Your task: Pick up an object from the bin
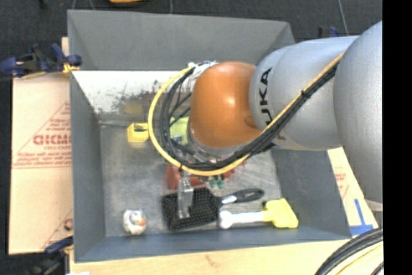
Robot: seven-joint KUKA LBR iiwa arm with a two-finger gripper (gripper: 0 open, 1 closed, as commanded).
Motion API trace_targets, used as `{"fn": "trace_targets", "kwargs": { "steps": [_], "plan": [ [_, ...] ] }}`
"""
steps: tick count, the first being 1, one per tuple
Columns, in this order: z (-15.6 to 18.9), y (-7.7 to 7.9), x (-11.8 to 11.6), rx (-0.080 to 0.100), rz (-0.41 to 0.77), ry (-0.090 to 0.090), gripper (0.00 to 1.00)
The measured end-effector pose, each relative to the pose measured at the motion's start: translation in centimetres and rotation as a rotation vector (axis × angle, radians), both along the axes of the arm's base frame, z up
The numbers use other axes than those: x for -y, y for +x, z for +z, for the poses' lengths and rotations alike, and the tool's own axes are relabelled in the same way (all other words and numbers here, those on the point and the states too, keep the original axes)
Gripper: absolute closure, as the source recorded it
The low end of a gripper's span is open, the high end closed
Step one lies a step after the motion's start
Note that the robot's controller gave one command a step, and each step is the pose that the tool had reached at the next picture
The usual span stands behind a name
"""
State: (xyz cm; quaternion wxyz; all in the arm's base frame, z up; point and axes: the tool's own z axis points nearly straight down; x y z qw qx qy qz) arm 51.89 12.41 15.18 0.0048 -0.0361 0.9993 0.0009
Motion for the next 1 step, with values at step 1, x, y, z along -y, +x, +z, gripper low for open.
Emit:
{"fn": "trace_targets", "kwargs": {
  "steps": [1],
  "plan": [
    [-5.01, 0.06, 1.49, -0.004, 0.279, -0.003, 0.0]
  ]
}}
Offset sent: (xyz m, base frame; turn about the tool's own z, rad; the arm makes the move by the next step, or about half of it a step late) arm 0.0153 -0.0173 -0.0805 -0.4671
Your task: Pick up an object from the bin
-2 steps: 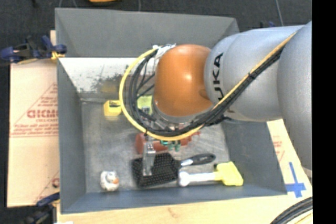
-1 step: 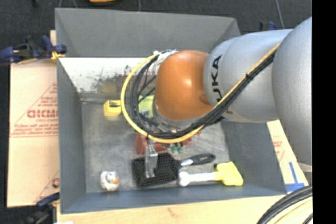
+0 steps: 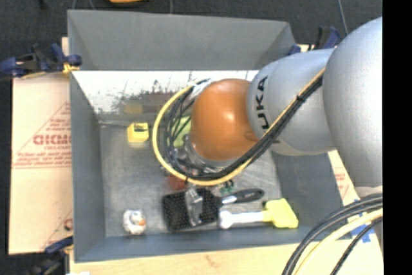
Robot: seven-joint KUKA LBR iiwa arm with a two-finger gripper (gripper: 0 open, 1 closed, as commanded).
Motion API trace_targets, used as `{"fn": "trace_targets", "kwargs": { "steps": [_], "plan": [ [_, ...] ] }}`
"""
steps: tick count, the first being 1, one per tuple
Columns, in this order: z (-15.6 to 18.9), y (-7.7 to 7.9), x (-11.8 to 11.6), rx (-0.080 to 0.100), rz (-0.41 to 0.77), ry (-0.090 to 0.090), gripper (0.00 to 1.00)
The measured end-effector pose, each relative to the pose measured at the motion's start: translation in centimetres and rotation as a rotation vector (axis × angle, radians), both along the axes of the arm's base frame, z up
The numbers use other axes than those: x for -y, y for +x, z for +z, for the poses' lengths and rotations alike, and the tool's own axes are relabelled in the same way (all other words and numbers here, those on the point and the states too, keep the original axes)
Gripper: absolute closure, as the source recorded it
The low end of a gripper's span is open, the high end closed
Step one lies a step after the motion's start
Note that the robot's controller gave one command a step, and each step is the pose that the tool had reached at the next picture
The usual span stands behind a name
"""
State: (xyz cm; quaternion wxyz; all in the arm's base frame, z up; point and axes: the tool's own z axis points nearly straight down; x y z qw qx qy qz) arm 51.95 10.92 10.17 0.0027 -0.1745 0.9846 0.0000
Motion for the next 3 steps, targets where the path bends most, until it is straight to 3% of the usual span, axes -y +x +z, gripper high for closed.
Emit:
{"fn": "trace_targets", "kwargs": {
  "steps": [1, 2, 3],
  "plan": [
    [-2.1, 1.0, 0.1, -0.001, 0.144, 0.001, 0.0],
    [-2.7, -1.0, 1.7, -0.002, 0.066, 0.002, 1.0],
    [-2.7, -1.0, 1.7, -0.002, 0.065, 0.002, 1.0]
  ]
}}
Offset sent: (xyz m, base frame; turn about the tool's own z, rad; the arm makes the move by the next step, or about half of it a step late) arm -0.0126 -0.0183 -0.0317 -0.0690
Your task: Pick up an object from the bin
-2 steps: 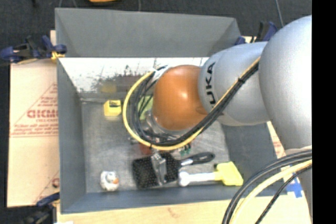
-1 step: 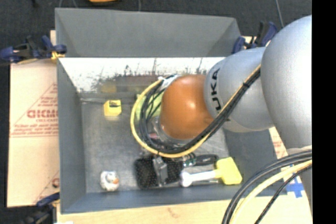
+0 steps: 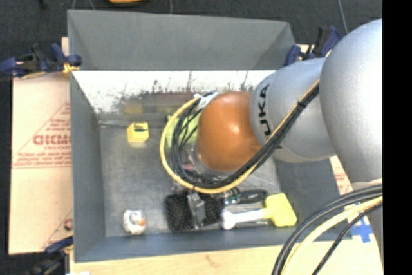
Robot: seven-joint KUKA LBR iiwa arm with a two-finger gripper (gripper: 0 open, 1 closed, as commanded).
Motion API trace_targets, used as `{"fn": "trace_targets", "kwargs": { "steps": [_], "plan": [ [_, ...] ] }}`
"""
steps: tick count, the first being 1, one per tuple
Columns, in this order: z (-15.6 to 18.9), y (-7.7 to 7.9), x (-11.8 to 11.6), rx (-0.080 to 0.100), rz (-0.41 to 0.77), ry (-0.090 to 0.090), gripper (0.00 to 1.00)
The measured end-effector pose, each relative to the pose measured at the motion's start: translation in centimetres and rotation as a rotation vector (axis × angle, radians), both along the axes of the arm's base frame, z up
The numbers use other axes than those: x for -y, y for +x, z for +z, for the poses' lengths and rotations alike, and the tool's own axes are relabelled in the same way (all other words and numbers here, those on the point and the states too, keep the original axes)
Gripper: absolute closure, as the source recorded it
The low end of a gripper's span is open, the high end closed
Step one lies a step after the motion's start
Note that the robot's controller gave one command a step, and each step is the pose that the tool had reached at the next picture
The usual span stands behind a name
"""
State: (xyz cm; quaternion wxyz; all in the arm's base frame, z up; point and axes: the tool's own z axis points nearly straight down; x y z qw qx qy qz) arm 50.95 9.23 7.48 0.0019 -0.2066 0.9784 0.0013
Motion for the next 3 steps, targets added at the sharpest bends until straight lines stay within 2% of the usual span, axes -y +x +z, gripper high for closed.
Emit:
{"fn": "trace_targets", "kwargs": {
  "steps": [1, 2, 3],
  "plan": [
    [12.2, -0.5, -0.7, -0.002, 0.008, -0.002, 1.0],
    [12.2, -0.5, -0.7, -0.002, 0.007, -0.002, 1.0],
    [17.1, -0.7, 0.1, -0.008, 0.065, -0.003, 1.0]
  ]
}}
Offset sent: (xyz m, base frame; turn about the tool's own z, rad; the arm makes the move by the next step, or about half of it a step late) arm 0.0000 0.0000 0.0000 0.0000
